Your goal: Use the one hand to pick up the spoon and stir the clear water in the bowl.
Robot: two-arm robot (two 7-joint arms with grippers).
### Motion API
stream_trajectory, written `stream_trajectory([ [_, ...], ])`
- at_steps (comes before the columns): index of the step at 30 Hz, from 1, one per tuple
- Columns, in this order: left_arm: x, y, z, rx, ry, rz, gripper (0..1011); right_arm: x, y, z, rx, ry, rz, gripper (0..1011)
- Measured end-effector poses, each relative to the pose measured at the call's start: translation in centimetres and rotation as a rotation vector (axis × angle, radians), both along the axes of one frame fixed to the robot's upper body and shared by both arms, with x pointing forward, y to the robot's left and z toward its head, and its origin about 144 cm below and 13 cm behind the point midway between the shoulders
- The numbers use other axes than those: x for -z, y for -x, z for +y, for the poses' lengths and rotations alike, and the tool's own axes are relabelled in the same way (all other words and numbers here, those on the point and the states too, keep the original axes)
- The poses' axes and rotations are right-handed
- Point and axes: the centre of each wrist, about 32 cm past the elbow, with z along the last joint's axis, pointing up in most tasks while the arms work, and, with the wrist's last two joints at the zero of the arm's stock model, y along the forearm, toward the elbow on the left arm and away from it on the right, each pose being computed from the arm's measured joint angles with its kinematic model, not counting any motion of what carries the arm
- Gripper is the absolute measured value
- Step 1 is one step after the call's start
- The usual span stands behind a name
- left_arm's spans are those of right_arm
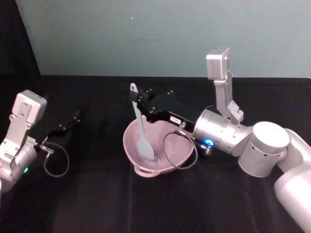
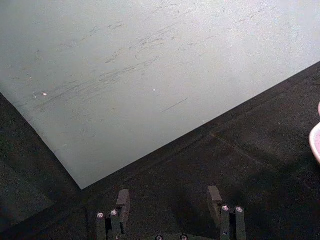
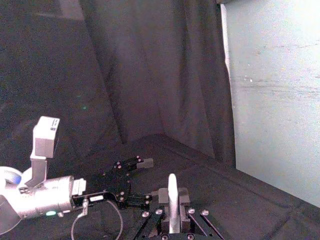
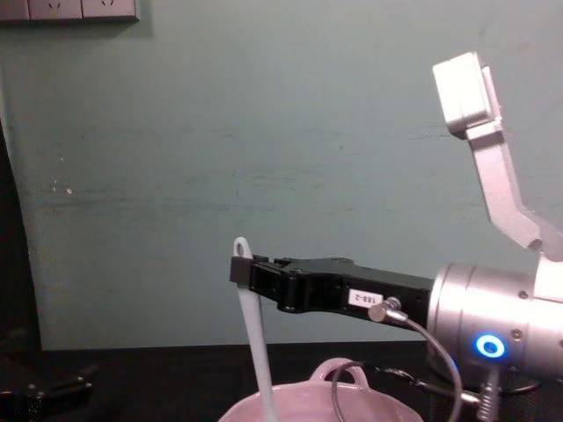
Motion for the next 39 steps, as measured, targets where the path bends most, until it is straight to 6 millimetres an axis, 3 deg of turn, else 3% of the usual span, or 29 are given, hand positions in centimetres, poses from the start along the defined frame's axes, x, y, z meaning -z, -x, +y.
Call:
stream_trajectory([
  [11,0.0,0.0,0.0,0.0,0.0,0.0,1011,0.0,-1.9,0.7,0.021,0.001,0.002,120],
  [21,0.0,0.0,0.0,0.0,0.0,0.0,1011,-0.2,-3.5,-1.7,0.128,0.009,-0.002,121],
  [32,0.0,0.0,0.0,0.0,0.0,0.0,1011,-0.5,-1.9,-4.5,0.174,0.036,-0.014,120],
  [39,0.0,0.0,0.0,0.0,0.0,0.0,1011,-0.6,-0.7,-4.0,0.14,0.034,-0.012,120],
])
